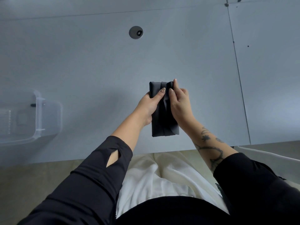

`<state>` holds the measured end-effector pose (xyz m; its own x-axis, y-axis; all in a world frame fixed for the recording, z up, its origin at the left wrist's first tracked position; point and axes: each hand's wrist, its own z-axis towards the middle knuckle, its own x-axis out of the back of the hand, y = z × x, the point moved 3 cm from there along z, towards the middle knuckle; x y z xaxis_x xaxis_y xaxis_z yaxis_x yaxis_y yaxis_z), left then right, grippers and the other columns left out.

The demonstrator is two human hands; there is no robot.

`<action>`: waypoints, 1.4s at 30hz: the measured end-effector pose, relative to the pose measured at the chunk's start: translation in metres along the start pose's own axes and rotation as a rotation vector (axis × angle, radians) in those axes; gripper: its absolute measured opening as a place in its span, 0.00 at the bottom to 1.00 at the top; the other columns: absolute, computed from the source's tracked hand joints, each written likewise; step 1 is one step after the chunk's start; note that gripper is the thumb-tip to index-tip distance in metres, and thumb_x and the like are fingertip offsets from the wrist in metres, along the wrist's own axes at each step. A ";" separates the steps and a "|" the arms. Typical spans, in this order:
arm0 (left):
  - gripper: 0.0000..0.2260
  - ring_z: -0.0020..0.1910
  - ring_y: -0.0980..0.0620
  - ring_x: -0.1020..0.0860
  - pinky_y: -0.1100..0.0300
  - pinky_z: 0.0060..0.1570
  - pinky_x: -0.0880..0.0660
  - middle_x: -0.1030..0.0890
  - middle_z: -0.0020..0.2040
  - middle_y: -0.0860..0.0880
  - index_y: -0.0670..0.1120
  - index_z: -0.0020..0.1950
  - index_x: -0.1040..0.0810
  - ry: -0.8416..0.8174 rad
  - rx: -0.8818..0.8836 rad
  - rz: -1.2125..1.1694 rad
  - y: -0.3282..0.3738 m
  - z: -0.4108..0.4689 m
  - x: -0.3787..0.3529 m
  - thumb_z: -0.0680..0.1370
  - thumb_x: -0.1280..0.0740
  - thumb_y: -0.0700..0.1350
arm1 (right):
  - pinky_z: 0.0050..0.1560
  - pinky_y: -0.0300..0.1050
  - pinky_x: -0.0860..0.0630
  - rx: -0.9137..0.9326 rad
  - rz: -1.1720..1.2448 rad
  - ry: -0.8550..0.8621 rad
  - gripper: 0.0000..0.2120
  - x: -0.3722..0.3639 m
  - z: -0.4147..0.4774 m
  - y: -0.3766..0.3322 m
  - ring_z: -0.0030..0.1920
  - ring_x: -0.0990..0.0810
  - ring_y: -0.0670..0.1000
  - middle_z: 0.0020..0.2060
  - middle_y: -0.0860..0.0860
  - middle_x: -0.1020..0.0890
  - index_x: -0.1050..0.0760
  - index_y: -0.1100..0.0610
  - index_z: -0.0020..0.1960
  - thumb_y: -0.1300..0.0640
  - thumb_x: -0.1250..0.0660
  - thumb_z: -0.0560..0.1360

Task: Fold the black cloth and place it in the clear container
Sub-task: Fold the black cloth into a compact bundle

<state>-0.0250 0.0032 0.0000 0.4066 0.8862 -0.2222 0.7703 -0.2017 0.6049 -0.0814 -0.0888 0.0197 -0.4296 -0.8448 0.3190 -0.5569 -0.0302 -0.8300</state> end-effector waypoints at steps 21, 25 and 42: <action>0.14 0.51 0.44 0.18 0.52 0.49 0.21 0.17 0.52 0.45 0.46 0.55 0.23 0.018 0.028 0.076 0.020 0.005 0.002 0.75 0.31 0.53 | 0.64 0.45 0.28 -0.050 -0.092 -0.297 0.38 0.017 -0.003 0.006 0.62 0.23 0.50 0.63 0.53 0.22 0.53 0.49 0.78 0.59 0.35 0.76; 0.11 0.50 0.45 0.18 0.51 0.50 0.20 0.17 0.50 0.46 0.47 0.50 0.22 0.079 0.022 0.067 0.018 0.007 0.005 0.73 0.30 0.53 | 0.64 0.46 0.28 -0.099 0.013 -0.402 0.34 0.017 -0.006 0.002 0.63 0.25 0.48 0.64 0.48 0.24 0.56 0.48 0.78 0.57 0.40 0.79; 0.13 0.47 0.45 0.18 0.51 0.45 0.21 0.17 0.47 0.46 0.45 0.48 0.23 0.119 0.110 0.013 0.026 0.013 0.004 0.72 0.29 0.54 | 0.46 0.47 0.18 -0.098 0.037 -0.517 0.22 0.021 -0.017 0.012 0.55 0.20 0.52 0.56 0.52 0.20 0.37 0.51 0.71 0.61 0.40 0.78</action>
<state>0.0028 -0.0042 0.0051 0.3611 0.9250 -0.1186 0.8172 -0.2526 0.5180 -0.1093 -0.0977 0.0239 -0.0573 -0.9984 0.0028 -0.6225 0.0335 -0.7819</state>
